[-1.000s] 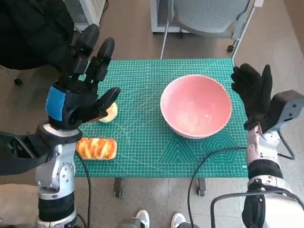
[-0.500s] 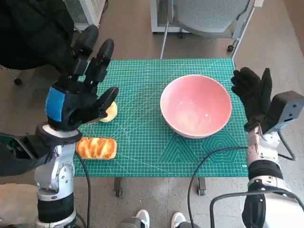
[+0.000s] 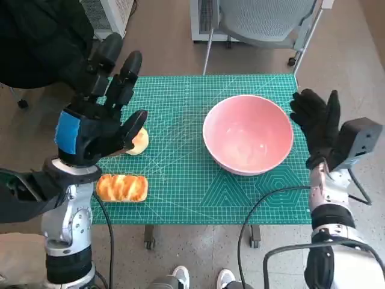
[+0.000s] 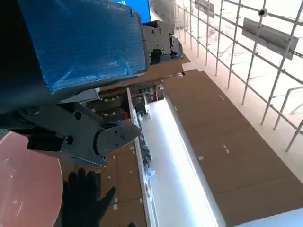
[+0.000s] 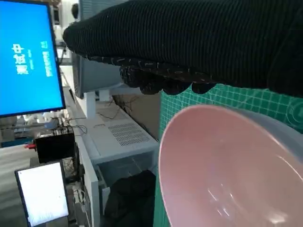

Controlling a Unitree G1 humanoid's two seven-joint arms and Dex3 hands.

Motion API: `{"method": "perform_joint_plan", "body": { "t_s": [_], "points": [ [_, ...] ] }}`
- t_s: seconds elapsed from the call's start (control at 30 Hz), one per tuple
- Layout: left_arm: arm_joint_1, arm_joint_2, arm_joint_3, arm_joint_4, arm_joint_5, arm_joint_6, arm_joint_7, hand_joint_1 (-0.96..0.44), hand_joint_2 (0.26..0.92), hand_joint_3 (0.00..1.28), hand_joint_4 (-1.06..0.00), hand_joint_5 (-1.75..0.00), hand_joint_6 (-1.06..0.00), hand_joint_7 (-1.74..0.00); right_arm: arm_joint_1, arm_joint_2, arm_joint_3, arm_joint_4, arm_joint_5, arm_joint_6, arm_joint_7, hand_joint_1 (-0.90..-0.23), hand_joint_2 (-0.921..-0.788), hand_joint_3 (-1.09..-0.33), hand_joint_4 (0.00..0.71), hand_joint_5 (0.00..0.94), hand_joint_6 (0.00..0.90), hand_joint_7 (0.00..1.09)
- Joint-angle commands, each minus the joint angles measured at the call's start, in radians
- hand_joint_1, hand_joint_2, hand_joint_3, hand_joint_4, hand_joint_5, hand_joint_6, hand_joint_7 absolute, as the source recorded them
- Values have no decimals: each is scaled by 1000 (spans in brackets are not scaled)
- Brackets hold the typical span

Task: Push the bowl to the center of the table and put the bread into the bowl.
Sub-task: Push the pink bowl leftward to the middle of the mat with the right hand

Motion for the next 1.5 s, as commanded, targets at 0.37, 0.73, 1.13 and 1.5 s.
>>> {"method": "perform_joint_plan", "body": {
  "t_s": [0.37,0.73,1.13,1.5],
  "points": [
    [22,12,16,-49,-23,30,11,-150,822,625,-72,0,1,-266,15,62,-13,13,-4,25,5,-680,-921,-934,374,12,536,91],
    [41,19,29,-69,-35,35,13,-149,807,655,-62,0,1,-297,2,93,-3,12,-15,13,4,-671,-921,-939,398,17,542,87],
    [60,26,35,-87,-37,35,21,-149,800,670,-50,0,1,-305,-14,115,9,12,-25,22,3,-657,-921,-947,389,6,534,77],
    [76,28,38,-99,-37,32,26,-151,797,670,-52,-1,1,-300,-24,131,12,11,-30,23,2,-667,-921,-950,388,3,541,77]
  ]
}}
